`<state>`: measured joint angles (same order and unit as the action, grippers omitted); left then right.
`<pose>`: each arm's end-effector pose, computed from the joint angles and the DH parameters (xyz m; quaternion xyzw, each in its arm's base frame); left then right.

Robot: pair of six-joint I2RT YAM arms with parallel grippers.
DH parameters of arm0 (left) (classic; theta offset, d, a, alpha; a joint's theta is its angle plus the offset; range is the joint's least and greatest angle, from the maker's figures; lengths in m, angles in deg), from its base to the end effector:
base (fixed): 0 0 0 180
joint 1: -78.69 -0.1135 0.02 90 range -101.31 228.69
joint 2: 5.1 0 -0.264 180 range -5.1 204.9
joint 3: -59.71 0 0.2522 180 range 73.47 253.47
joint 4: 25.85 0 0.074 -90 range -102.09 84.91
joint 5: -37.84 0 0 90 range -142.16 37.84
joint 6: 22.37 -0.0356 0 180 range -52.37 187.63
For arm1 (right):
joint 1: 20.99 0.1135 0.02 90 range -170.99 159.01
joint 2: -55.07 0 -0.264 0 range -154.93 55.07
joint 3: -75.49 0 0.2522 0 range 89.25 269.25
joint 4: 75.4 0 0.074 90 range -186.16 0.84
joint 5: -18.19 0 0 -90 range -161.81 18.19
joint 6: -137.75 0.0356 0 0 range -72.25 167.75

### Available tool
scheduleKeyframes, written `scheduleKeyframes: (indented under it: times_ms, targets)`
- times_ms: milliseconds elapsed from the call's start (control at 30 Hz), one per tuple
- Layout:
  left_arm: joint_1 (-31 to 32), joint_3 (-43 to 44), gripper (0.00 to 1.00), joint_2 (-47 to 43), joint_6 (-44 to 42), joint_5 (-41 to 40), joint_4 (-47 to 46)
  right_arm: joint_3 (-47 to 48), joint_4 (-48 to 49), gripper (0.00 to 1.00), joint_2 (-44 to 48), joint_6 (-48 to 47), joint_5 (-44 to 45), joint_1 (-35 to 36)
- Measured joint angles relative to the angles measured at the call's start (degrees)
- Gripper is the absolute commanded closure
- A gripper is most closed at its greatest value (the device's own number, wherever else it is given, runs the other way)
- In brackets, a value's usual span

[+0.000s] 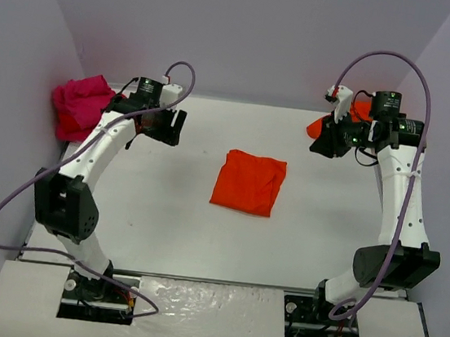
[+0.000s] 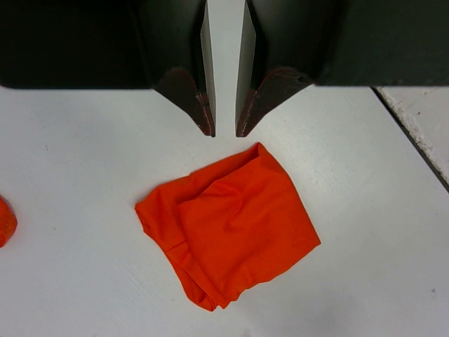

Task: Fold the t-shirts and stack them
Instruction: Fold the tshirt

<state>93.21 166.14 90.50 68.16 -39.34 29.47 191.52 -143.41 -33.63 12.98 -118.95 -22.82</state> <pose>0.3572 -0.1007 0.3474 0.1545 0.9043 -0.1524 0.3676 0.3132 0.0161 0.4292 -0.3962 0.7515 0.2249 0.4772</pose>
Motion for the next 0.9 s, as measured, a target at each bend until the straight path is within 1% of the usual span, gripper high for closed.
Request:
scheduleKeyframes:
  times_ms: [167, 367, 500, 633, 900]
  targets:
    - [0.01, -7.21, 0.37, 6.6, 2.89, 6.26, -2.27, -1.81, 0.63, 0.83, 2.87, 0.31, 2.45, -0.37]
    - [1.23, -7.9, 0.37, 14.37, 4.85, 15.43, -2.38, -3.7, 0.79, 0.83, 5.86, 0.27, 4.28, -0.39]
    - [2.13, -5.86, 0.37, 19.39, 5.77, 21.68, -2.45, -5.01, 0.91, 0.83, 6.3, 0.27, 5.01, -0.41]
    - [3.37, -2.83, 0.37, 24.04, 5.99, 24.95, -1.68, -6.29, 0.95, 0.83, 6.33, 0.29, 5.87, -0.45]
    - [7.2, 7.7, 0.37, 32.07, 5.07, 32.75, 2.87, -7.91, 1.32, 0.83, 6.8, 0.29, 6.46, -0.45]
